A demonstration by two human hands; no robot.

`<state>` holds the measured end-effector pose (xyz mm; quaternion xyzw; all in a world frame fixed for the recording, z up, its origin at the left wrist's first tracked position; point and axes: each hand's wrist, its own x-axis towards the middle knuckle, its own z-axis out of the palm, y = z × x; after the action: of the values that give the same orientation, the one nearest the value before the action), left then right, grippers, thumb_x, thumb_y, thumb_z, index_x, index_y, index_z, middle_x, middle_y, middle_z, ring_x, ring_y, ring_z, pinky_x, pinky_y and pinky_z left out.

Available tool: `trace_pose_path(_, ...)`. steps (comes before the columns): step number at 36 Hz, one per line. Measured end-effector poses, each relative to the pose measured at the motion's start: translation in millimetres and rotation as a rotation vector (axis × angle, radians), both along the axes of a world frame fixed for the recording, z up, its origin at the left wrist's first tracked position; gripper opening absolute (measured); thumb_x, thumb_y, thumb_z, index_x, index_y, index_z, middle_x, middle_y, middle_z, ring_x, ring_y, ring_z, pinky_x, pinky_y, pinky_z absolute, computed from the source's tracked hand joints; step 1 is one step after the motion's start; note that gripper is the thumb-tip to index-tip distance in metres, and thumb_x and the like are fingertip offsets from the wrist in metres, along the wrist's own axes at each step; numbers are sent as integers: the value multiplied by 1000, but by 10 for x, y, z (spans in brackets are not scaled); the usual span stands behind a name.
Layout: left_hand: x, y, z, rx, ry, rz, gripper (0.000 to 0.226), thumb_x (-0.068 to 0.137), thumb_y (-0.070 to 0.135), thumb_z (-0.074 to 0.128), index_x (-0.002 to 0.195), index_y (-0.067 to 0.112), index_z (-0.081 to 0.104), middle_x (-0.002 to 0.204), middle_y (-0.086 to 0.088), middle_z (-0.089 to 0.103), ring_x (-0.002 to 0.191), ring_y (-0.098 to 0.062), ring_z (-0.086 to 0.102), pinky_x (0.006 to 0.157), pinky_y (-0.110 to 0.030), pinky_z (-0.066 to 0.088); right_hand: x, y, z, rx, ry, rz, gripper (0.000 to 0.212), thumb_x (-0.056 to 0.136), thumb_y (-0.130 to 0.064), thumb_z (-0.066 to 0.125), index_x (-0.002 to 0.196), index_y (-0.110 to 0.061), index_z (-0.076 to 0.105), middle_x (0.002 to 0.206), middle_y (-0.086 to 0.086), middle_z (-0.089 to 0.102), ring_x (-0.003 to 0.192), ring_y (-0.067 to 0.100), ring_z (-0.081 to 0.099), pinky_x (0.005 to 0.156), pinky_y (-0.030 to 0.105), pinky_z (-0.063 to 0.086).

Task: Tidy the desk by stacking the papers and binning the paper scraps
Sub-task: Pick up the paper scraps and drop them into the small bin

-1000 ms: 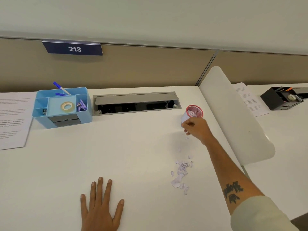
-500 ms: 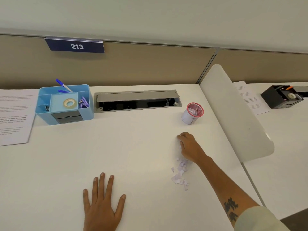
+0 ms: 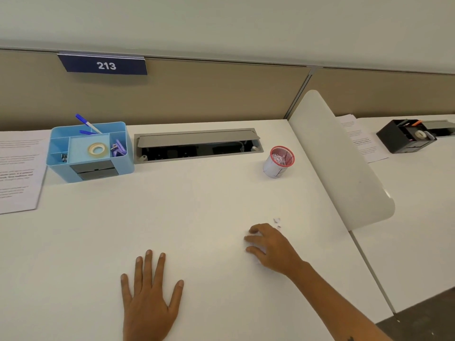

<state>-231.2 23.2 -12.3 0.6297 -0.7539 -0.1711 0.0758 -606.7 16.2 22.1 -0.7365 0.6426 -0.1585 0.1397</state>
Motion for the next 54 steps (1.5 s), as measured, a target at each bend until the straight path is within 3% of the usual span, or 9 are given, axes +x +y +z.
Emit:
trace_pose_path(7,6,10,-6,-6,-11,-6,86,95,71,32,168,28,24,179,1,7,165,-25,10,130,-64,11,-232,83,-25,-122,74,-104,7,88,-11,80,87,-18,81,108,-3,70,101,18,66,82,44,57)
trace_pose_path(12,0,13,11,-16,-15,-8,86,95,71,33,168,28,24,179,1,8,165,-24,9,130,-63,11,-120,229,137,-36,-89,-540,19,89,-19,82,107,-23,79,114,-10,60,109,17,63,80,28,54)
trace_pose_path(15,-1,15,23,-18,-10,-5,86,95,71,32,169,28,22,179,2,6,166,-23,7,130,-63,10,13,345,247,145,-182,-759,50,87,-43,82,132,-30,66,121,-10,51,102,18,68,78,32,57)
trace_pose_path(18,-3,18,30,-24,-13,-2,86,95,70,34,169,28,23,179,2,6,166,-23,8,130,-62,10,215,482,296,355,-243,-890,98,76,-62,85,154,-22,40,140,4,40,123,27,62,94,37,54)
trace_pose_path(24,-6,22,36,-35,-19,-3,85,95,69,36,168,28,24,179,1,7,166,-24,8,130,-62,10,560,587,190,395,-293,-984,146,53,-61,98,163,-18,13,129,0,22,116,28,58,95,35,55)
trace_pose_path(28,-6,25,38,-35,-19,-4,85,95,68,36,169,28,24,179,1,6,166,-24,8,130,-62,10,540,426,188,364,-343,-1058,142,56,-47,102,163,-15,14,120,-2,17,98,24,53,92,35,57)
trace_pose_path(44,-3,18,13,-35,-10,-3,86,94,70,34,168,28,24,179,1,7,165,-24,10,130,-63,12,209,-46,275,280,-385,-1061,97,72,-21,96,152,-12,42,136,13,35,96,26,53,93,37,55)
trace_pose_path(49,-4,15,10,-40,-7,-3,86,94,70,35,168,28,24,179,1,7,165,-24,10,129,-64,12,133,-114,282,301,-272,-996,110,69,-42,96,157,-19,33,141,7,31,121,33,57,96,43,57)
trace_pose_path(54,-13,17,22,-46,3,-1,86,94,70,35,168,27,26,179,2,8,165,-24,10,130,-63,11,67,-212,295,340,-119,-920,123,68,-65,89,163,-27,20,155,2,20,140,34,40,92,45,55)
